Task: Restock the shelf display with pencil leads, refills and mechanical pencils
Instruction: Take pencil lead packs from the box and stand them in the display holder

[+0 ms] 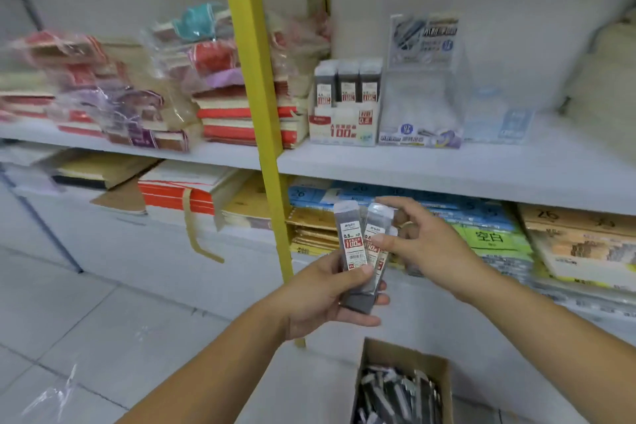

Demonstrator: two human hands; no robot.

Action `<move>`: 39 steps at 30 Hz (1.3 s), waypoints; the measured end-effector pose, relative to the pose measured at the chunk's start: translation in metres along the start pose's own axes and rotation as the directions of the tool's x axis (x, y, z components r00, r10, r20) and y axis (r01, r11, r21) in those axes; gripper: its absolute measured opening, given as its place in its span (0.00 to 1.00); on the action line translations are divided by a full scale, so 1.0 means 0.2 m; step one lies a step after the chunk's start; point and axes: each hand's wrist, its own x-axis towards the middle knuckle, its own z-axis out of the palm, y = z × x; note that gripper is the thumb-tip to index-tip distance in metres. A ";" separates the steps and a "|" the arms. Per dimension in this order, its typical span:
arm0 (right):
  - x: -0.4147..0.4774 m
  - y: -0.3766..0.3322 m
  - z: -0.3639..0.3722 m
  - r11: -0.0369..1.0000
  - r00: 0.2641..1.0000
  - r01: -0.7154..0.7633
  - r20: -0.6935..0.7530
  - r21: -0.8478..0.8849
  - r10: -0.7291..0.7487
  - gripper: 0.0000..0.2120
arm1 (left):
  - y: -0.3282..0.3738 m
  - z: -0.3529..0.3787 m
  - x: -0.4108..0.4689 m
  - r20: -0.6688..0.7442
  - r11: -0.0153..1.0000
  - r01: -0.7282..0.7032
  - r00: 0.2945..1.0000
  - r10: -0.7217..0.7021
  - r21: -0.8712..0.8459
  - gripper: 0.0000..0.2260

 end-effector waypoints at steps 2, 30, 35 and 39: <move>0.05 -0.11 -0.01 0.999 0.999 0.047 -0.019 0.019 -0.047 0.17 | 0.12 0.00 -0.03 -0.012 0.999 -0.051 0.999 0.051 0.013 0.24; 0.97 -0.72 -0.14 0.655 0.859 0.259 -0.141 -0.710 -0.493 0.14 | 0.57 -0.30 0.17 -0.385 0.842 -0.531 0.760 0.523 0.097 0.11; 0.99 -0.71 -0.13 0.676 0.852 0.278 -0.150 -0.683 -0.502 0.14 | 0.58 -0.30 0.17 -0.380 0.839 -0.536 0.759 0.528 0.096 0.11; 0.99 -0.70 -0.16 0.663 0.833 0.289 -0.159 -0.691 -0.530 0.15 | 0.58 -0.29 0.17 -0.370 0.840 -0.536 0.765 0.527 0.086 0.12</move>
